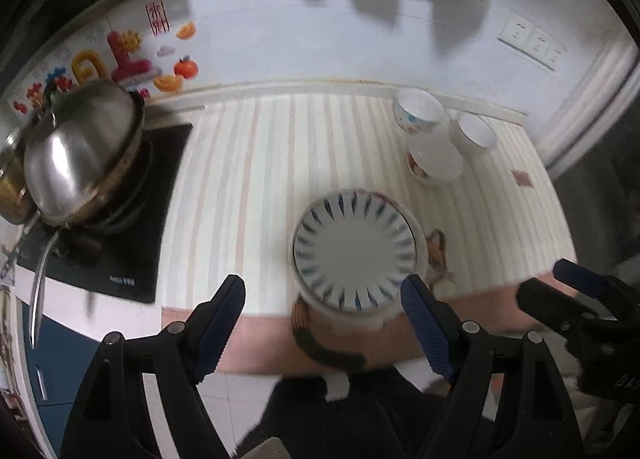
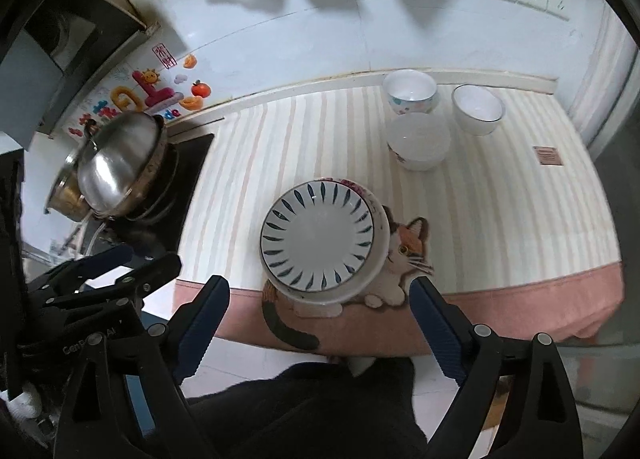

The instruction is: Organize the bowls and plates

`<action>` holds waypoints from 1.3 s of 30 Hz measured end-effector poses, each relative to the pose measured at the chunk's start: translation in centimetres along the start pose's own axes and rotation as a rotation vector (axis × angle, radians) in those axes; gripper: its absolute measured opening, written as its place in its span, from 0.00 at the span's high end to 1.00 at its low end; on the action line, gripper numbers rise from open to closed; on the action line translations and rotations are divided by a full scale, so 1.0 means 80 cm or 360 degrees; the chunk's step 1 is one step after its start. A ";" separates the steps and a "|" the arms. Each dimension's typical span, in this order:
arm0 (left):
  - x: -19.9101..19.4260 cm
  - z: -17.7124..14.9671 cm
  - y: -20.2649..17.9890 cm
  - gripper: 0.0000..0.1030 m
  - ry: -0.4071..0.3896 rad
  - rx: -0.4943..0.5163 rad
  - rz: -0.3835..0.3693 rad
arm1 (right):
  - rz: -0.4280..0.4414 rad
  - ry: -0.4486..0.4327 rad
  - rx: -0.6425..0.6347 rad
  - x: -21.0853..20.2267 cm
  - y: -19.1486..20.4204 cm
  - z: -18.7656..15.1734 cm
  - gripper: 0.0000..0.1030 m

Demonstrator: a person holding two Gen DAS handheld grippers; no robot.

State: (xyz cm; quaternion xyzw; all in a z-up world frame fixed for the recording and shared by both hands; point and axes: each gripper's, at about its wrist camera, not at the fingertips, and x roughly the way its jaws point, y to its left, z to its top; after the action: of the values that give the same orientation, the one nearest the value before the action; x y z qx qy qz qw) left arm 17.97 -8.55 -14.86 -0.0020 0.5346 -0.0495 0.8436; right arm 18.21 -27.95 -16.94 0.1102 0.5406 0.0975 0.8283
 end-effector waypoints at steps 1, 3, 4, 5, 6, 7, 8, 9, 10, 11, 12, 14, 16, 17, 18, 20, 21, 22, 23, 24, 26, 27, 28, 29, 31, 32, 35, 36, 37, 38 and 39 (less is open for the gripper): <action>0.009 0.010 -0.008 0.23 -0.0007 -0.0005 0.0007 | 0.0018 -0.0003 0.0008 0.005 -0.008 0.004 0.09; 0.026 0.031 -0.020 0.23 -0.0032 -0.0034 0.0043 | 0.0082 0.0001 0.0042 0.018 -0.038 0.022 0.09; 0.042 0.047 -0.029 0.23 -0.0036 -0.0043 0.0058 | 0.0112 0.0003 0.0067 0.025 -0.054 0.033 0.09; 0.055 0.057 -0.033 0.23 -0.0023 -0.0052 0.0066 | 0.0137 -0.0013 0.0092 0.035 -0.076 0.047 0.09; 0.070 0.069 -0.040 0.23 -0.0001 -0.0060 0.0081 | 0.0155 -0.0022 0.0106 0.046 -0.095 0.061 0.09; 0.093 0.085 -0.048 0.23 0.0038 -0.0064 0.0075 | 0.0175 -0.0017 0.0115 0.057 -0.110 0.073 0.09; 0.111 0.098 -0.054 0.23 0.0074 -0.0064 0.0067 | 0.0198 -0.0006 0.0129 0.071 -0.130 0.087 0.09; 0.129 0.109 -0.061 0.23 0.0107 -0.0065 0.0060 | 0.0219 0.0016 0.0158 0.090 -0.151 0.102 0.09; 0.152 0.123 -0.068 0.23 0.0148 -0.0062 0.0041 | 0.0218 0.0040 0.0184 0.107 -0.169 0.115 0.09; 0.177 0.136 -0.075 0.23 0.0202 -0.0062 0.0024 | 0.0209 0.0064 0.0201 0.124 -0.184 0.127 0.09; 0.195 0.145 -0.081 0.23 0.0244 -0.0066 -0.0011 | 0.0197 0.0106 0.0221 0.148 -0.204 0.142 0.09; 0.239 0.166 -0.097 0.23 0.0327 -0.0052 -0.0061 | 0.0194 0.0172 0.0246 0.185 -0.231 0.162 0.09; 0.279 0.184 -0.115 0.23 0.0386 -0.0015 -0.0083 | 0.0182 0.0230 0.0266 0.225 -0.257 0.181 0.11; 0.294 0.189 -0.124 0.23 0.0412 0.0006 -0.0094 | 0.0187 0.0255 0.0277 0.240 -0.267 0.188 0.16; 0.314 0.196 -0.136 0.25 0.0445 0.0042 -0.0111 | 0.0195 0.0280 0.0291 0.256 -0.276 0.194 0.18; 0.338 0.203 -0.149 0.30 0.0484 0.0065 -0.0118 | 0.0228 0.0330 0.0311 0.287 -0.293 0.208 0.36; 0.349 0.206 -0.154 0.38 0.0502 0.0072 -0.0131 | 0.0233 0.0339 0.0316 0.297 -0.297 0.211 0.39; 0.359 0.207 -0.160 0.47 0.0523 0.0073 -0.0151 | 0.0236 0.0350 0.0323 0.309 -0.305 0.216 0.46; 0.370 0.209 -0.164 0.56 0.0552 0.0075 -0.0168 | 0.0237 0.0354 0.0328 0.316 -0.308 0.219 0.57; 0.380 0.209 -0.168 0.61 0.0579 0.0072 -0.0176 | 0.0232 0.0362 0.0332 0.326 -0.314 0.223 0.61; 0.392 0.212 -0.172 0.72 0.0614 0.0066 -0.0206 | 0.0228 0.0404 0.0336 0.342 -0.319 0.227 0.75; 0.396 0.213 -0.173 0.73 0.0621 0.0058 -0.0212 | 0.0257 0.0422 0.0352 0.350 -0.323 0.228 0.78; 0.398 0.213 -0.175 0.73 0.0616 0.0066 -0.0199 | 0.0260 0.0439 0.0353 0.356 -0.324 0.228 0.83; 0.398 0.214 -0.175 0.73 0.0610 0.0069 -0.0194 | 0.0264 0.0453 0.0355 0.362 -0.326 0.228 0.84; 0.396 0.215 -0.176 0.74 0.0600 0.0072 -0.0195 | 0.0274 0.0456 0.0360 0.368 -0.328 0.229 0.84; 0.393 0.215 -0.176 0.74 0.0597 0.0071 -0.0197 | 0.0269 0.0454 0.0350 0.368 -0.326 0.229 0.84; 0.379 0.214 -0.179 0.74 0.0565 0.0085 -0.0183 | 0.0255 0.0453 0.0339 0.367 -0.322 0.228 0.85; 0.376 0.213 -0.178 0.74 0.0555 0.0088 -0.0183 | 0.0260 0.0456 0.0337 0.366 -0.322 0.228 0.85; 0.370 0.211 -0.180 0.74 0.0543 0.0096 -0.0179 | 0.0265 0.0459 0.0337 0.362 -0.317 0.225 0.85; 0.364 0.206 -0.181 0.74 0.0536 0.0107 -0.0175 | 0.0269 0.0463 0.0329 0.358 -0.315 0.223 0.85; 0.359 0.203 -0.182 0.74 0.0534 0.0112 -0.0170 | 0.0271 0.0462 0.0315 0.354 -0.313 0.221 0.85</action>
State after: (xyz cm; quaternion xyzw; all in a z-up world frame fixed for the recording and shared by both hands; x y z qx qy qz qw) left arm 43.57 -26.33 -33.01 0.0075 0.6649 -0.1126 0.7383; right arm 46.70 -45.34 -41.97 0.2213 0.6500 0.1286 0.7155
